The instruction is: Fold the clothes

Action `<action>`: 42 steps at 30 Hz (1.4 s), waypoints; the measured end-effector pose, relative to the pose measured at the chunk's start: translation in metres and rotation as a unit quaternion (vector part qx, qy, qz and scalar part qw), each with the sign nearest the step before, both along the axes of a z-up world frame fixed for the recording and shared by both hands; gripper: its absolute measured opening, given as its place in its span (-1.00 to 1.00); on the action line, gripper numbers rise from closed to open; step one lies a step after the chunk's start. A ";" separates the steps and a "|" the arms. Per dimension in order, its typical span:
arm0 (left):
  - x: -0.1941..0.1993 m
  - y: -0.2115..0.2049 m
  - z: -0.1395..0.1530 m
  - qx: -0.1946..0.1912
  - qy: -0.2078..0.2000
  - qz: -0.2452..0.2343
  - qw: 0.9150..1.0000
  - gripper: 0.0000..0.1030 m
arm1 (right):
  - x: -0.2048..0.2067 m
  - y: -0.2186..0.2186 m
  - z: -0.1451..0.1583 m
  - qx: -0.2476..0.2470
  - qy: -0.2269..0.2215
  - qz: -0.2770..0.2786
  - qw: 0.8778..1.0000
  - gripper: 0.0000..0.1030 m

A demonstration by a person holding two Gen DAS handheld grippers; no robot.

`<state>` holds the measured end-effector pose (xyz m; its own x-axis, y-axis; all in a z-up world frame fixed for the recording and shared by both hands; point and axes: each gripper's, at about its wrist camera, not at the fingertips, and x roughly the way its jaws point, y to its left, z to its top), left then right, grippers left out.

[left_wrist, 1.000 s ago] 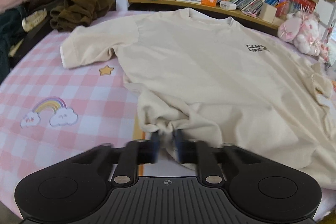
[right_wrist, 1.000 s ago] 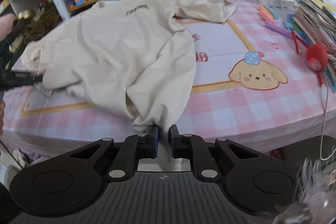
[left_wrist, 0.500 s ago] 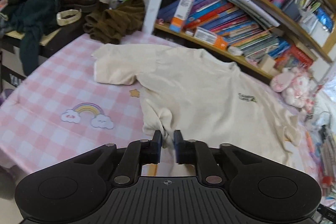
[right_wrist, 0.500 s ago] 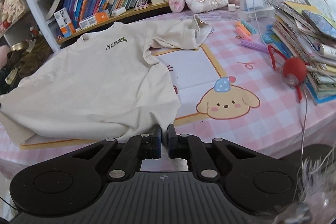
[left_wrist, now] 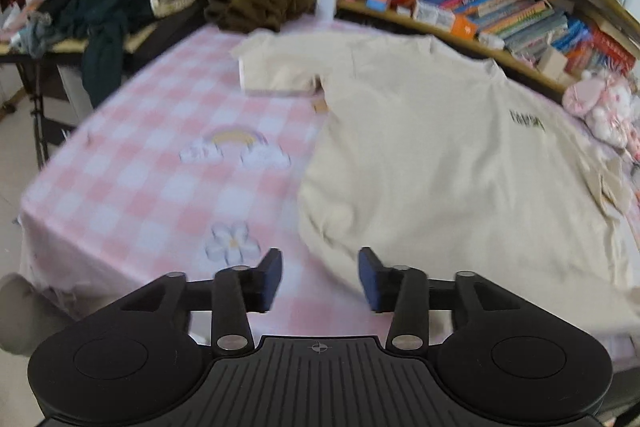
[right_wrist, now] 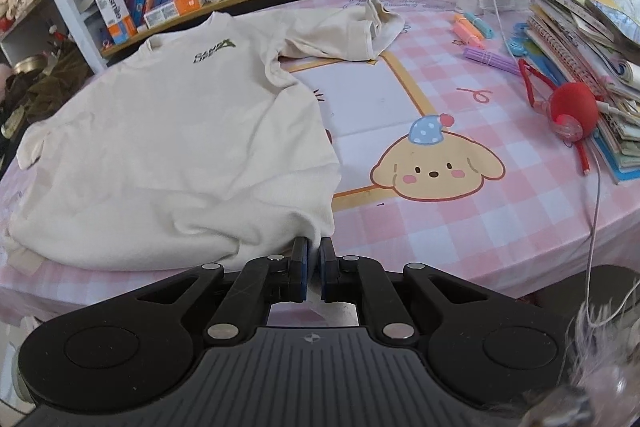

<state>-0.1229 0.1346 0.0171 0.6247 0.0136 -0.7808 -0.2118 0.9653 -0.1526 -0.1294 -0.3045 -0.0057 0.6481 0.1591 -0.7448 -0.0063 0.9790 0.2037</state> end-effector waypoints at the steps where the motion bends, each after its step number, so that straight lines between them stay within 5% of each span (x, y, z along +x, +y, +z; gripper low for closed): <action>1: -0.002 -0.003 -0.004 -0.005 0.003 -0.005 1.000 -0.02 | 0.001 0.001 -0.001 -0.003 0.002 0.002 1.000 -0.89; 7: -0.003 -0.020 -0.018 -0.111 0.023 -0.015 0.993 -0.01 | 0.003 0.003 -0.003 -0.011 0.011 0.006 1.000 -0.89; 14: 0.003 -0.030 -0.030 -0.165 0.019 0.016 0.986 -0.16 | 0.003 0.005 -0.004 -0.011 0.015 0.003 1.000 -0.89; 18: 0.004 -0.028 -0.037 -0.204 0.018 0.032 0.978 -0.76 | 0.003 0.007 -0.005 -0.018 0.015 0.006 1.000 -0.89; 21: -0.001 -0.024 -0.022 -0.197 0.015 0.015 0.980 -0.82 | 0.002 0.005 -0.005 -0.011 0.016 0.004 1.000 -0.89; 26: -0.030 0.010 0.048 -0.166 -0.040 -0.016 0.985 -0.82 | -0.002 -0.005 0.001 0.009 0.018 0.001 1.000 -0.89; 32: -0.041 0.035 0.030 -0.058 0.038 0.059 0.996 -0.64 | -0.013 -0.010 -0.001 0.032 0.026 0.007 0.999 -0.87; 35: -0.047 0.047 0.021 -0.003 0.077 0.096 0.992 -0.37 | -0.021 -0.011 0.000 0.038 0.028 0.007 0.999 -0.72; 37: -0.050 0.055 0.015 0.033 0.103 0.121 0.987 -0.36 | -0.027 -0.013 0.002 0.045 0.027 0.014 0.999 -0.44; 39: -0.047 0.049 0.012 0.028 0.094 0.106 0.989 -0.28 | -0.032 -0.015 0.002 0.047 0.027 0.020 0.998 -0.18; 42: -0.037 0.030 0.008 0.009 0.068 0.063 0.996 -0.06 | -0.035 -0.016 -0.003 0.034 0.030 0.025 0.999 -0.17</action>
